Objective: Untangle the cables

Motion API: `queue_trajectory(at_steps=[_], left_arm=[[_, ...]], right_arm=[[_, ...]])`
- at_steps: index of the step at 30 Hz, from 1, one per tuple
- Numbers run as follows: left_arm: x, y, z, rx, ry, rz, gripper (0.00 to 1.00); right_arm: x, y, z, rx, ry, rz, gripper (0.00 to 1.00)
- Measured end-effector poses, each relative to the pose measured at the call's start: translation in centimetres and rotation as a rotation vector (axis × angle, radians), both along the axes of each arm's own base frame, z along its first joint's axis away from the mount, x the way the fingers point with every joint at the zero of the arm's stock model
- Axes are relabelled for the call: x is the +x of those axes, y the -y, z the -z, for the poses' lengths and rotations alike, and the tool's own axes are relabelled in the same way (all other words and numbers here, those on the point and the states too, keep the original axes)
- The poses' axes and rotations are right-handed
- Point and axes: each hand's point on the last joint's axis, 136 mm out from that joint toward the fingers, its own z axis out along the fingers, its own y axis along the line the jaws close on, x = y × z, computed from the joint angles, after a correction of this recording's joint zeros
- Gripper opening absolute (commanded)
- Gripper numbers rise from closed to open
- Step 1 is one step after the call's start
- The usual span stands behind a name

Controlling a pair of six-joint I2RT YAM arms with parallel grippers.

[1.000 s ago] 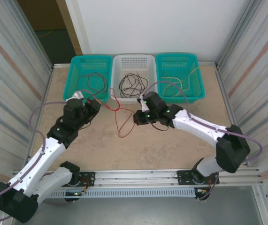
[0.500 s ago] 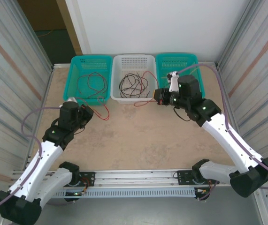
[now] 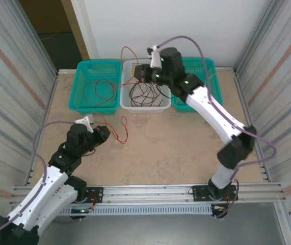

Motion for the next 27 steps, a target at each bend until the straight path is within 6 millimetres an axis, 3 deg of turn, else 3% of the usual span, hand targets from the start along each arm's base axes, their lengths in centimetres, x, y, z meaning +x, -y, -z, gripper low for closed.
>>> queue_trajectory(at_steps=[5, 9, 11, 14, 18, 24, 27], left_arm=[[-0.8, 0.5, -0.1, -0.007, 0.026, 0.041, 0.00], [-1.0, 0.6, -0.2, -0.009, 0.036, 0.056, 0.00], [-1.1, 0.7, 0.2, -0.008, 0.028, 0.064, 0.00], [-1.5, 0.9, 1.1, -0.002, 0.008, 0.078, 0.00], [-1.6, 0.9, 1.2, 0.001, 0.003, 0.081, 0.00], [-1.2, 1.1, 0.9, 0.014, 0.007, 0.088, 0.00], [-0.5, 1.5, -0.2, 0.013, 0.011, 0.093, 0.00]], right_arm=[[4.1, -4.1, 2.8, -0.013, -0.039, -0.040, 0.00], [6.3, -7.1, 5.8, -0.022, -0.072, -0.081, 0.02], [6.9, -8.3, 7.4, -0.026, -0.091, -0.102, 0.13], [7.5, -9.5, 9.7, -0.033, -0.132, -0.112, 0.38], [7.2, -9.9, 12.8, -0.068, -0.204, -0.131, 0.65], [5.0, -8.6, 15.3, -0.142, -0.267, -0.161, 0.66], [2.6, -6.8, 14.8, -0.183, -0.270, -0.176, 0.68]])
